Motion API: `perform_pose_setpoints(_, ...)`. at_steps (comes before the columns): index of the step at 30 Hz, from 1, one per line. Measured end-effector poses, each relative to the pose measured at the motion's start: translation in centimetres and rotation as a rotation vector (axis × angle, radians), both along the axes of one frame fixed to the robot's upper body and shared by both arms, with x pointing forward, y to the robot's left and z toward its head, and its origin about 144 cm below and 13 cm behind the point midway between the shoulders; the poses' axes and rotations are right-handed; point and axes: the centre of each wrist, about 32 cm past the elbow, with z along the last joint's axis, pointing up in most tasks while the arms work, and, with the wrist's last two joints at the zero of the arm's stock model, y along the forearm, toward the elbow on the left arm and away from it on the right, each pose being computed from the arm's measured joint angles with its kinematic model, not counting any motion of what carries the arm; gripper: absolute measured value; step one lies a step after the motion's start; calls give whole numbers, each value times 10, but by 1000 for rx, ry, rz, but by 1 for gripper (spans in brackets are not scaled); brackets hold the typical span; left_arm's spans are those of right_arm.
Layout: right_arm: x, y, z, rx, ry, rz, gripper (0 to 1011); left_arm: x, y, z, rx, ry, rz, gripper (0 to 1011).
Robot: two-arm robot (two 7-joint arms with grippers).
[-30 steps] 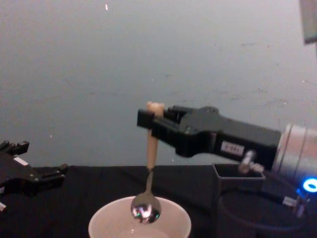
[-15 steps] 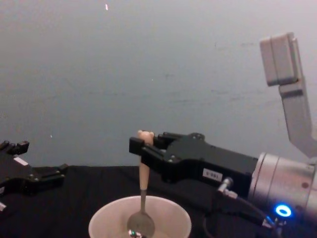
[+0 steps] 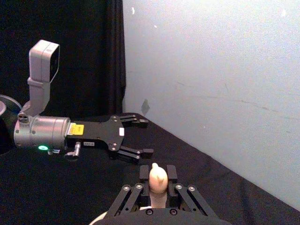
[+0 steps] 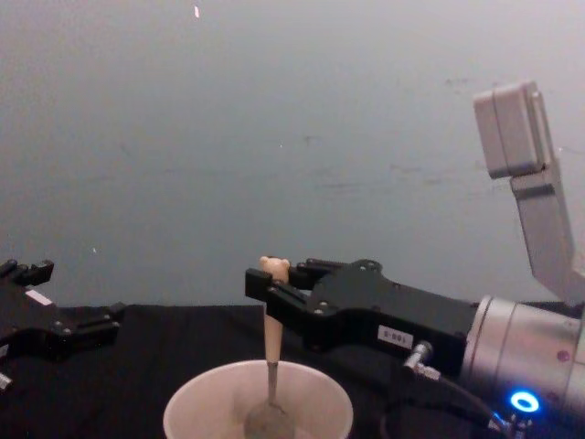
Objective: Pick up the stirring spoon with one hand, stir inside the cup, then place it back in its original position.
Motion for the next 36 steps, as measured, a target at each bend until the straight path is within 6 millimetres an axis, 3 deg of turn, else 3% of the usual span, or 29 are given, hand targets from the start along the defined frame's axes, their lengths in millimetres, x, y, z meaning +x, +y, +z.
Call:
perform_pose_setpoints(11, -9, -15, 2, -7, 0, -18, 214, 0, 0, 0, 0, 0, 0, 1001)
perform_pose_setpoints(20, -28, -24, 3, 0, 29, 17, 214, 0, 0, 0, 0, 0, 0, 1001)
perform_pose_setpoints(28, -37, -16, 2, 8, 49, 74, 214, 0, 0, 0, 0, 0, 0, 1001)
perform_pose_setpoints(36, -31, -2, 2, 19, 49, 95, 214, 0, 0, 0, 0, 0, 0, 1001)
